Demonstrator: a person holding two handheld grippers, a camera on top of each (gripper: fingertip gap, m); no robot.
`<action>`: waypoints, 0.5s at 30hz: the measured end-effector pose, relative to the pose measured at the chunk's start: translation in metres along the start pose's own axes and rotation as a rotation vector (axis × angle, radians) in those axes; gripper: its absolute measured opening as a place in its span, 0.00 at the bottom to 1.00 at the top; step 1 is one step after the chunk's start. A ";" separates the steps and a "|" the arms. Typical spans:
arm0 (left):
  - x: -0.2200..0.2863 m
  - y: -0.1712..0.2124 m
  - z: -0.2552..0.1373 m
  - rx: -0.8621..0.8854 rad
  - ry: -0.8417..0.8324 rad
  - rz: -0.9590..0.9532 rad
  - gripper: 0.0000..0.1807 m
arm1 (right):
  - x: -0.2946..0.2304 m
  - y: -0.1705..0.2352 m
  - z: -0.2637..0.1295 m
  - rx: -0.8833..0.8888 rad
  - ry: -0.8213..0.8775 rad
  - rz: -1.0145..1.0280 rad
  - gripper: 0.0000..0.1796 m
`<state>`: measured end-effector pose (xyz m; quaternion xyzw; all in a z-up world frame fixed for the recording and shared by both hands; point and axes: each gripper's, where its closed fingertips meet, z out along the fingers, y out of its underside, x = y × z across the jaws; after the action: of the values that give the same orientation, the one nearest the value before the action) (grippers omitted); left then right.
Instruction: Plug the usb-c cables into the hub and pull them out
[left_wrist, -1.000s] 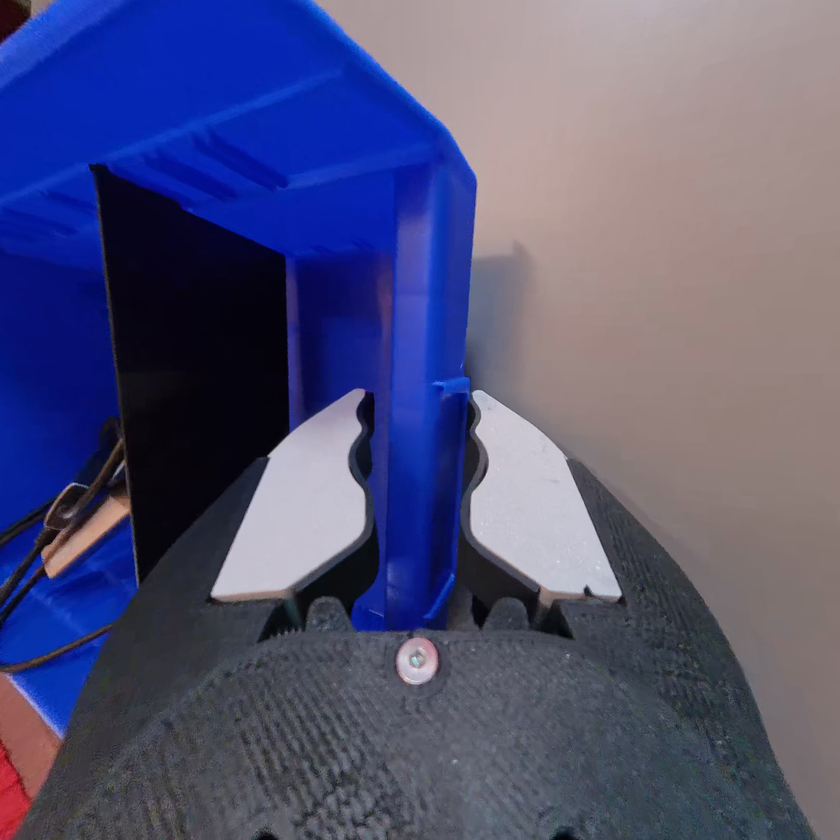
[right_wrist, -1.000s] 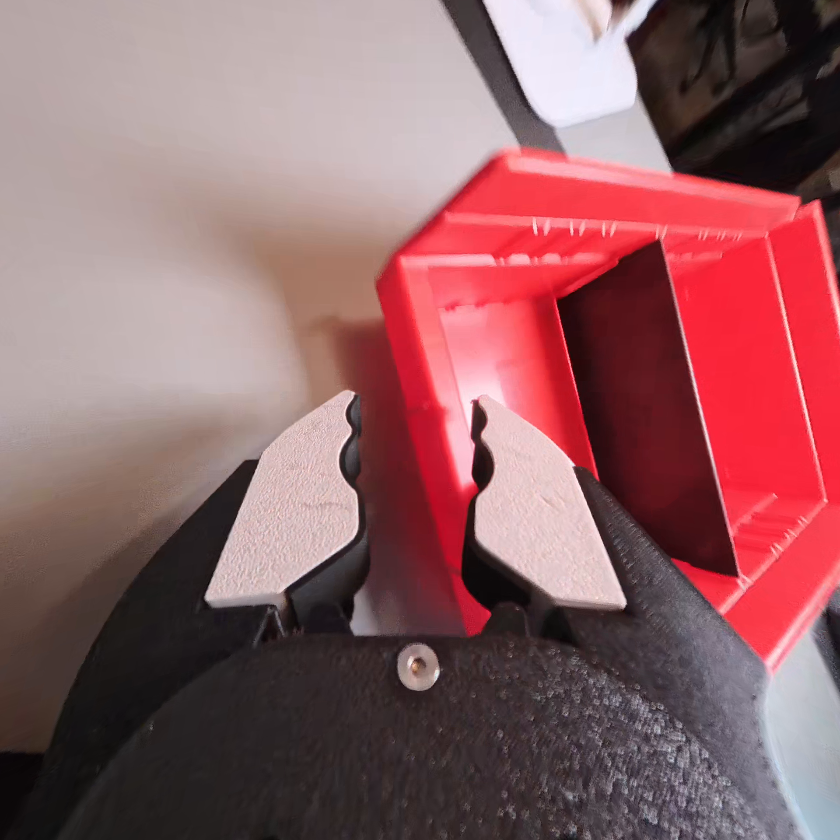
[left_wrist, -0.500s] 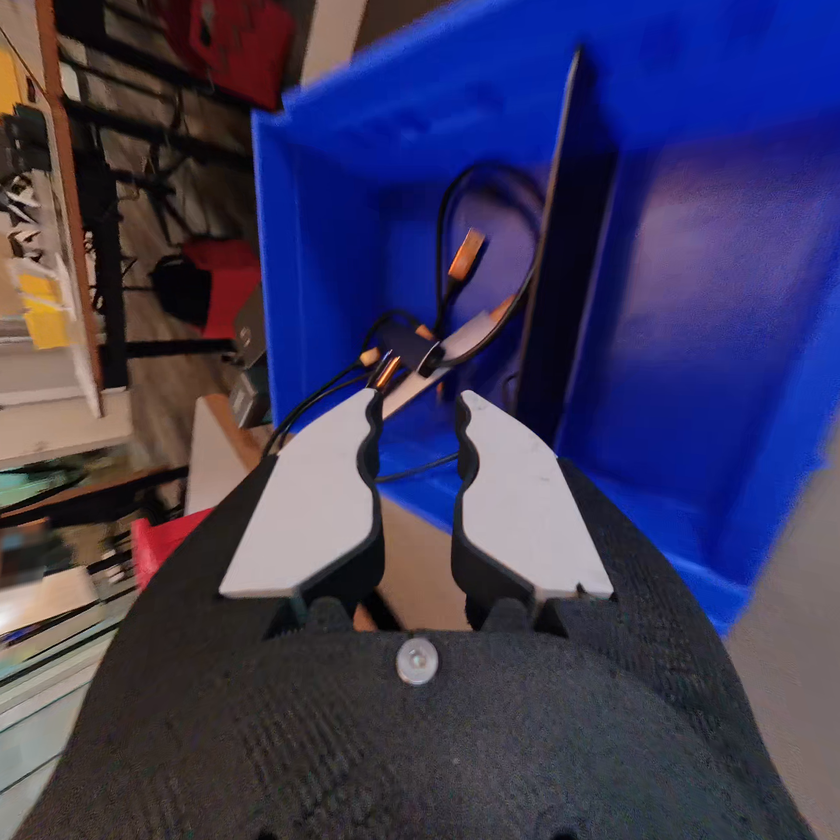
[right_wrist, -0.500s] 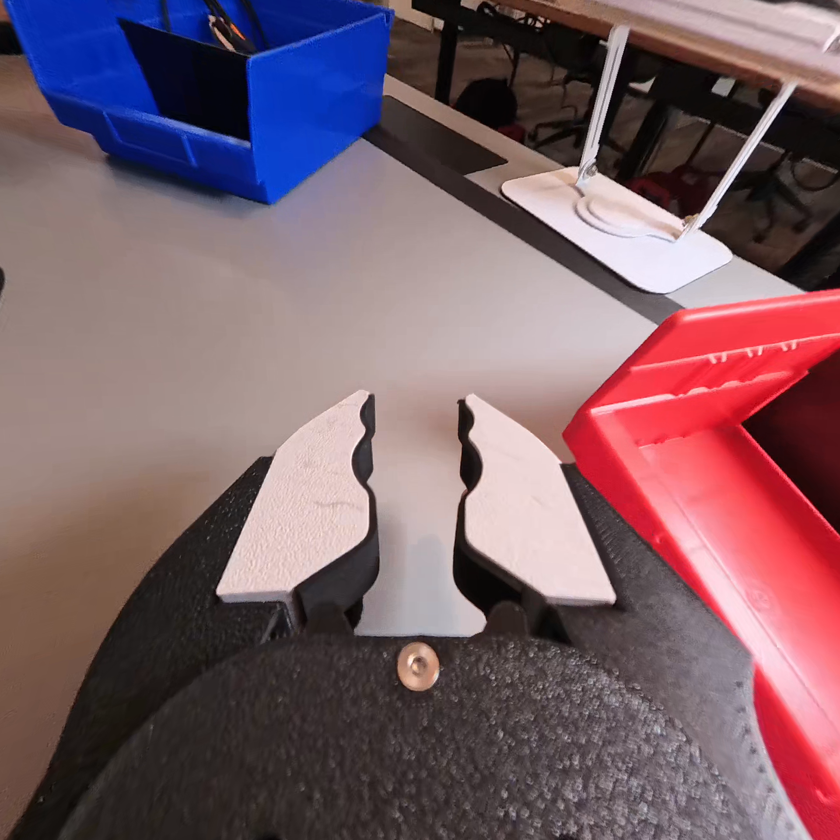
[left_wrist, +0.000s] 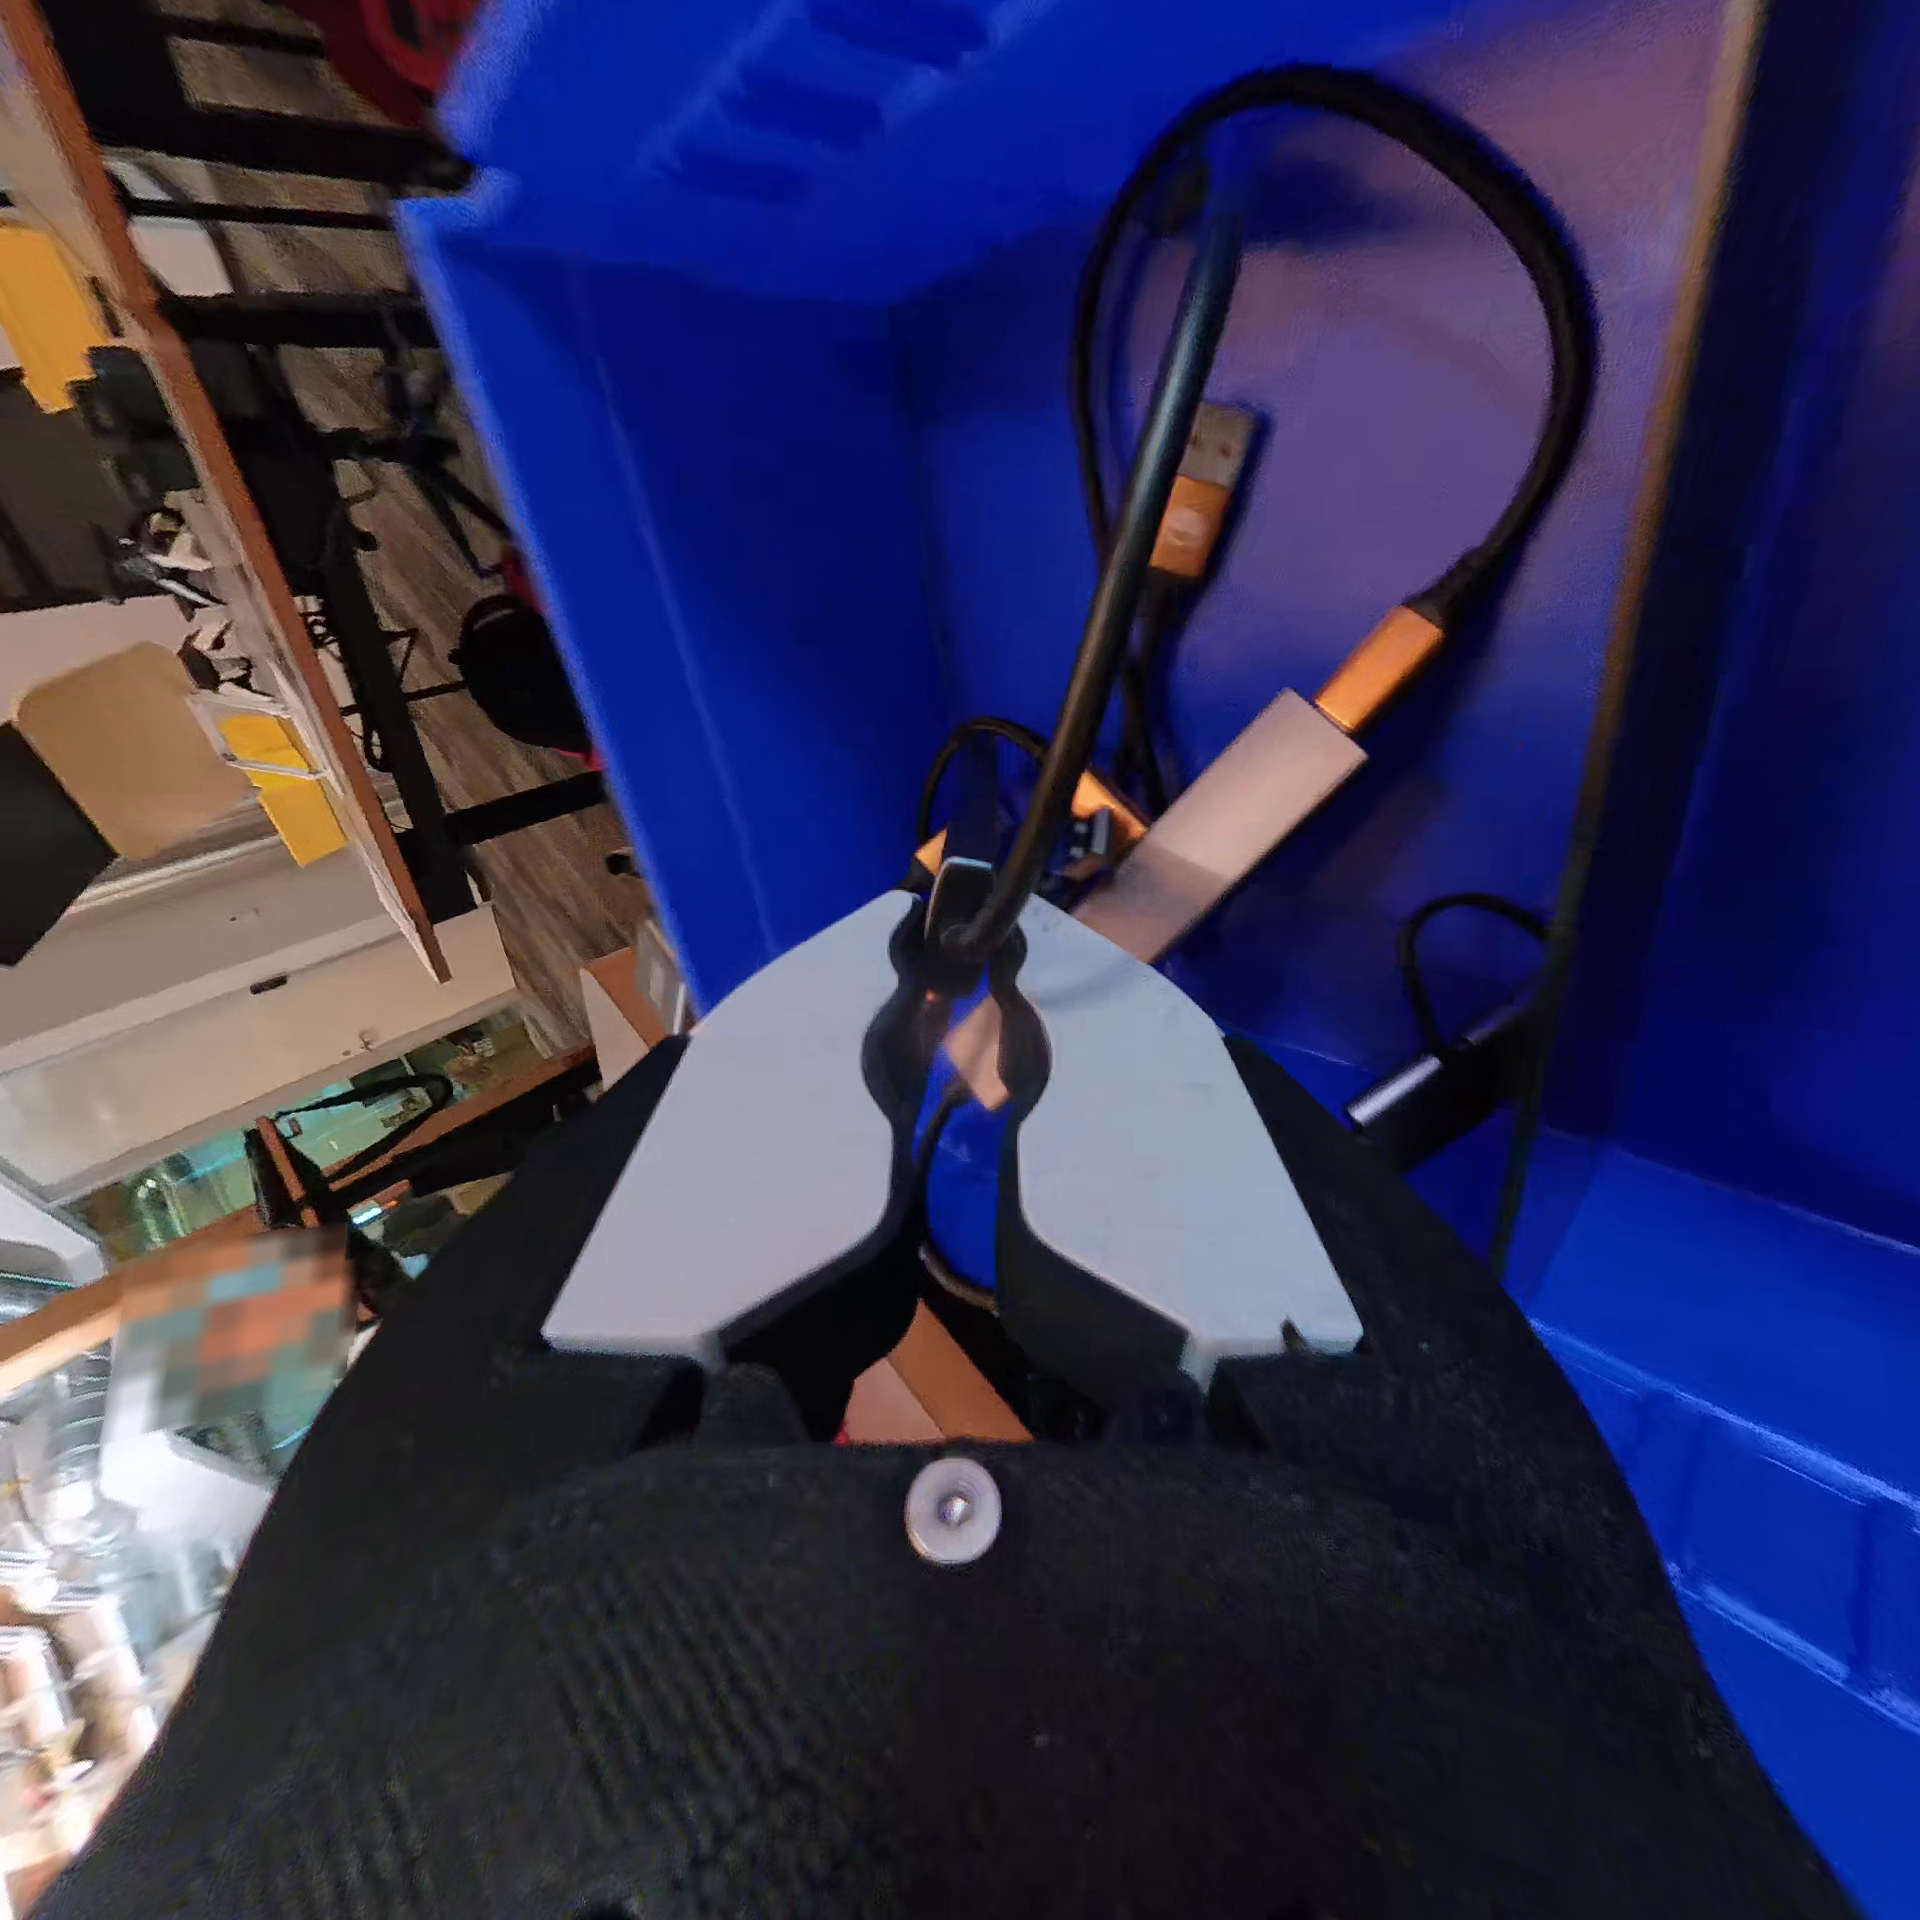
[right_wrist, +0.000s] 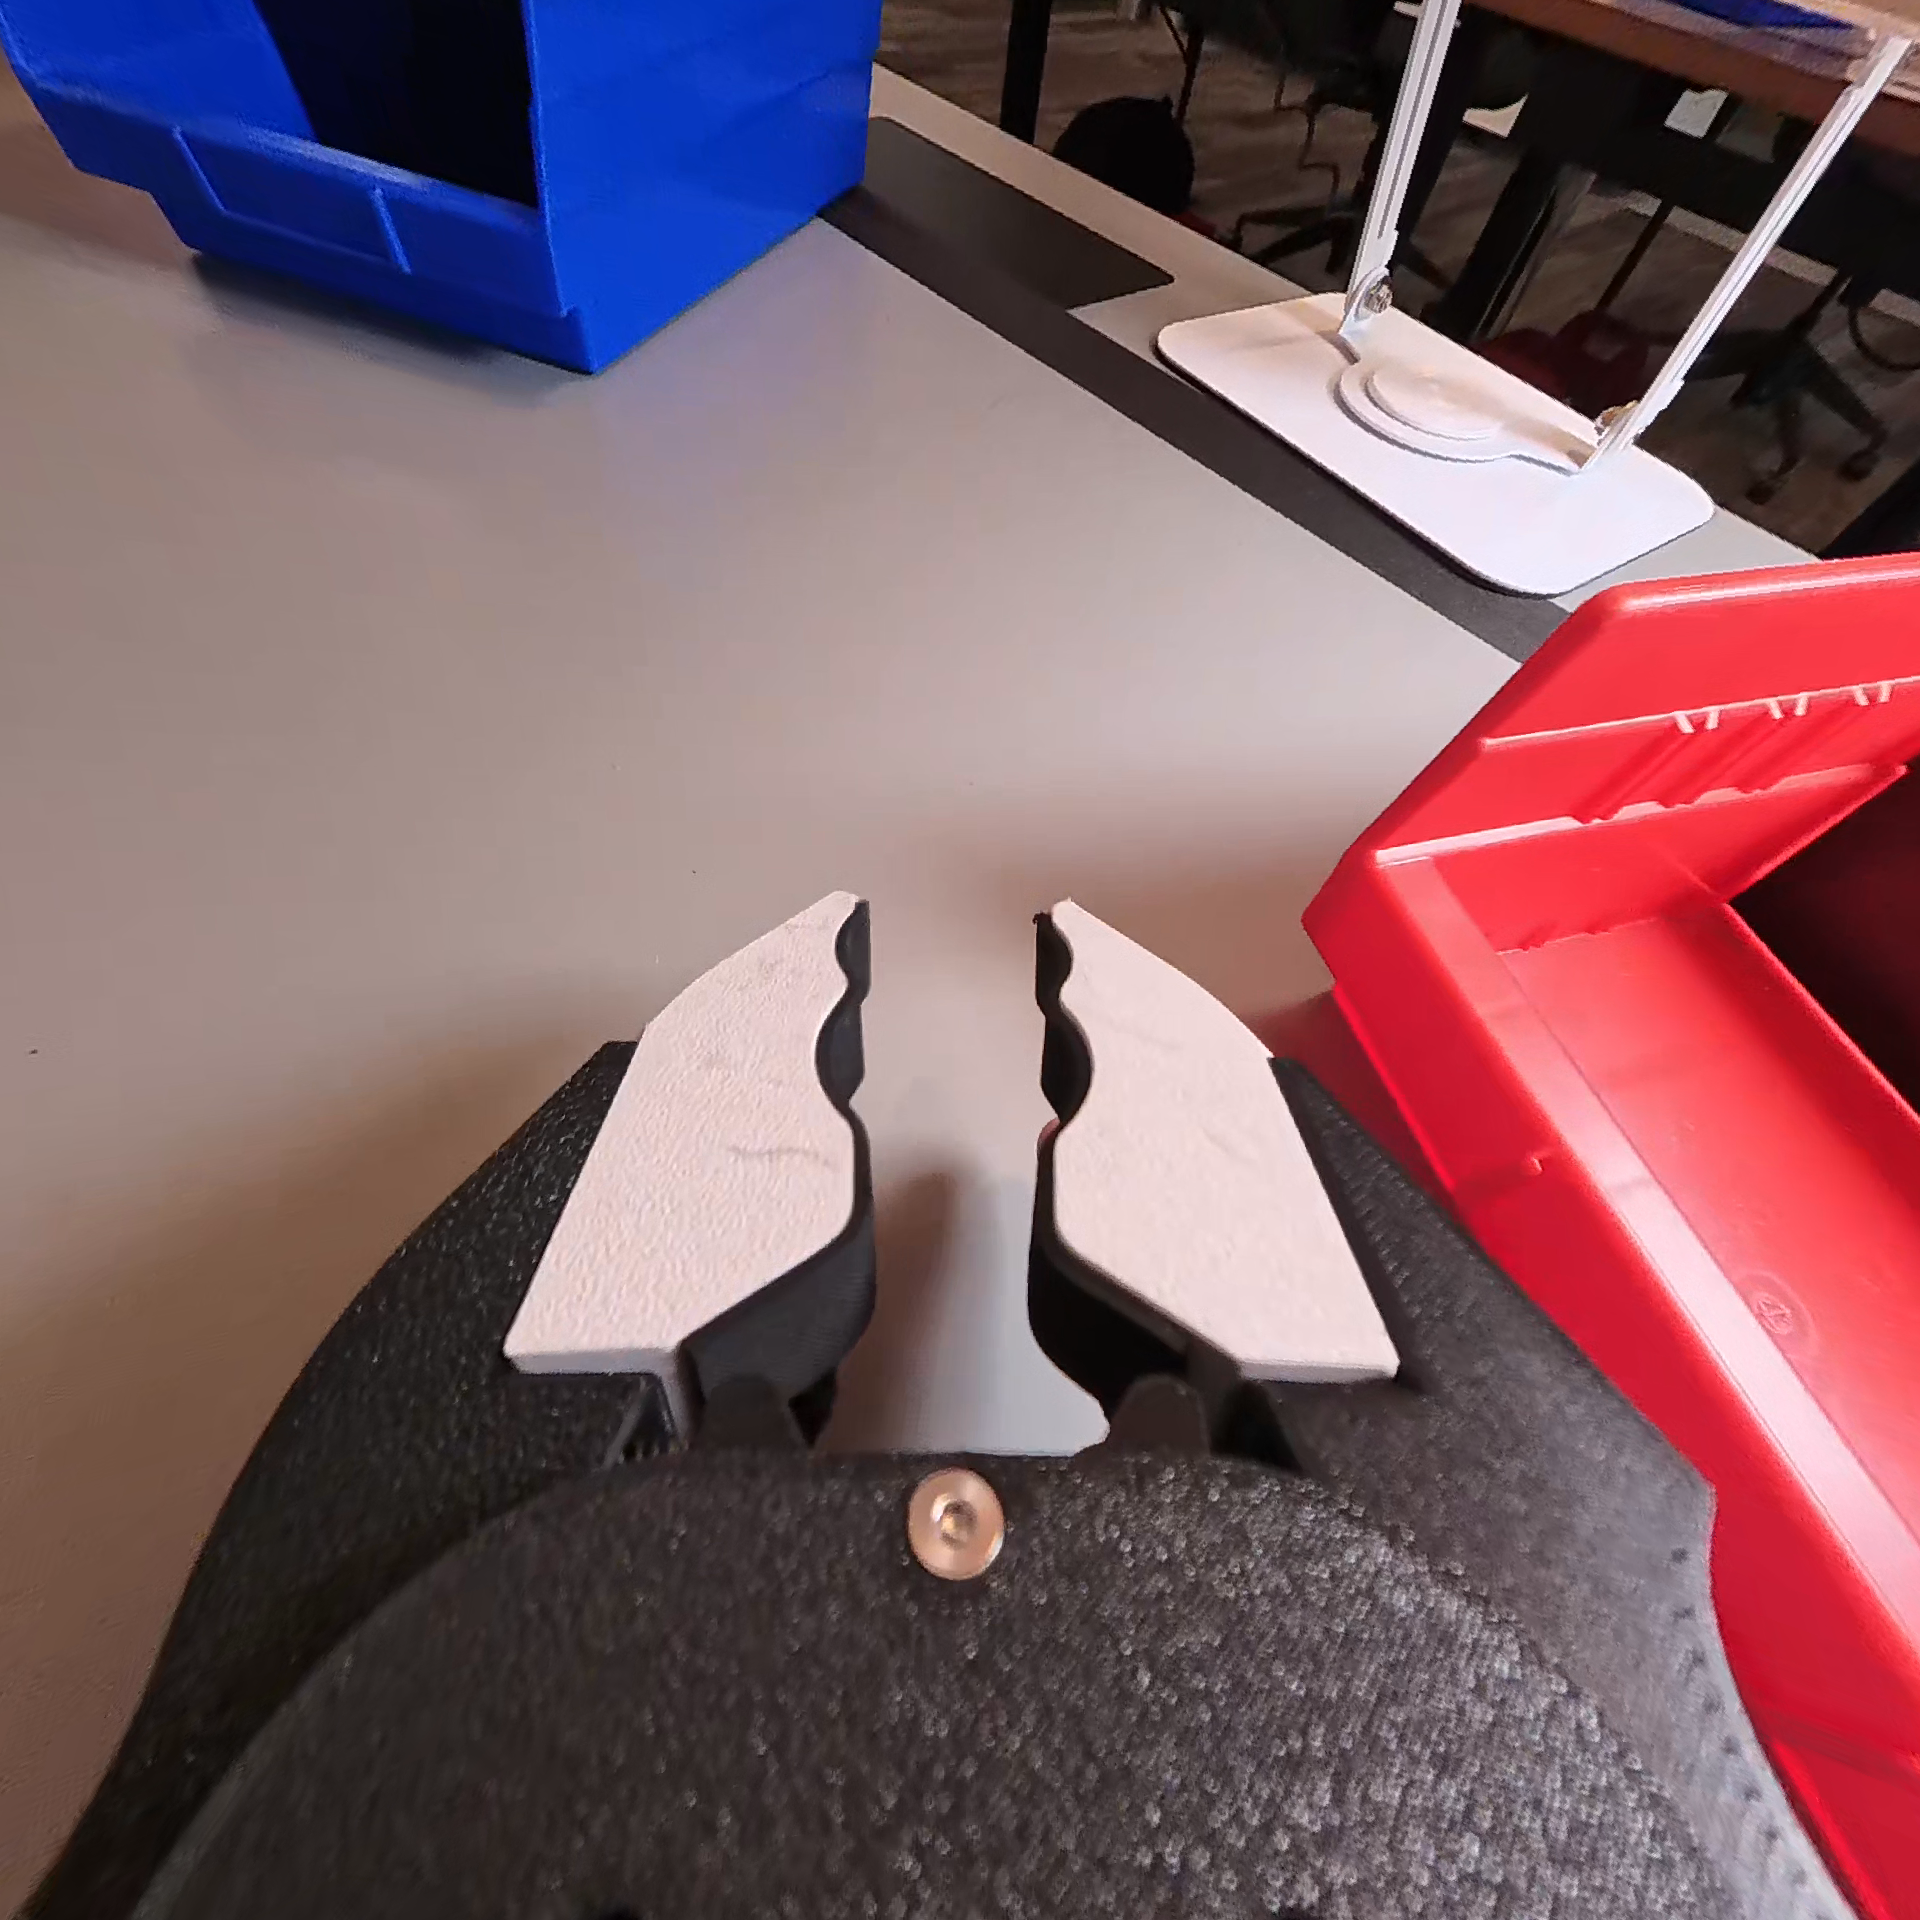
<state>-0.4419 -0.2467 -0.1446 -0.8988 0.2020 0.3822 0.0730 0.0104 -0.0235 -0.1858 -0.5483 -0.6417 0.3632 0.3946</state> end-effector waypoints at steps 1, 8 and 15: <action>-0.008 -0.002 -0.006 0.022 -0.013 -0.033 0.06 | 0.000 0.000 0.000 0.003 -0.001 0.002 0.16; -0.071 -0.016 -0.075 0.194 -0.121 -0.223 0.06 | -0.001 -0.002 -0.002 0.018 -0.003 0.008 0.16; -0.114 -0.068 -0.184 0.642 -0.160 -0.509 0.06 | -0.006 -0.032 -0.008 0.119 -0.026 0.048 0.16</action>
<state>-0.3642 -0.2025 0.0637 -0.8191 0.0759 0.3382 0.4571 0.0050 -0.0334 -0.1537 -0.5342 -0.6107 0.4173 0.4094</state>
